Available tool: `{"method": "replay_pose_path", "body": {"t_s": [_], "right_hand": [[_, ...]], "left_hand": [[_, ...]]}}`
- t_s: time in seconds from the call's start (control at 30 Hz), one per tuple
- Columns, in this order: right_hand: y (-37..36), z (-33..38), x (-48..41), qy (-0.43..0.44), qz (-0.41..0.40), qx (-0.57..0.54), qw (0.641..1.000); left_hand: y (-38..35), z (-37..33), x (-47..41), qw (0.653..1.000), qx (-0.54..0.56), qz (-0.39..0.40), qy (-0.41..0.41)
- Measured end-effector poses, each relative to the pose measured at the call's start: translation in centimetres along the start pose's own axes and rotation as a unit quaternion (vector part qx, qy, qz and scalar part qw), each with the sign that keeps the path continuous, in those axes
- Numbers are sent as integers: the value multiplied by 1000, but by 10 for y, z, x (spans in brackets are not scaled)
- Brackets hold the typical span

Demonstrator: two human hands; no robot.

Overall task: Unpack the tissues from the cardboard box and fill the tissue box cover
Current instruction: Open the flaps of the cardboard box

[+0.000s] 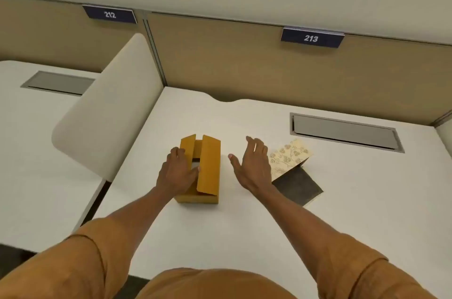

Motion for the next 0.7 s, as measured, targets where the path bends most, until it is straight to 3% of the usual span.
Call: {"method": "replay_pose_path", "body": {"t_s": [0.23, 0.5, 0.7], "right_hand": [[-65, 28, 3, -56, 121, -91, 987], [-96, 51, -2, -68, 154, -52, 984], [-87, 35, -8, -63, 184, -135, 972]], "left_hand": [[-10, 19, 11, 992, 105, -35, 68], [2, 44, 10, 970, 207, -91, 92], [7, 75, 9, 955, 236, -115, 140]]}}
Point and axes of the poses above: each hand's wrist, its own x-axis away from the middle knuckle, its own y-axis out of the back of the hand, z = x × y, the point moved 6 cm from there along -x, towards the middle knuckle, and after that the axes turned 7 degrees about z, right-handed, at the moved point
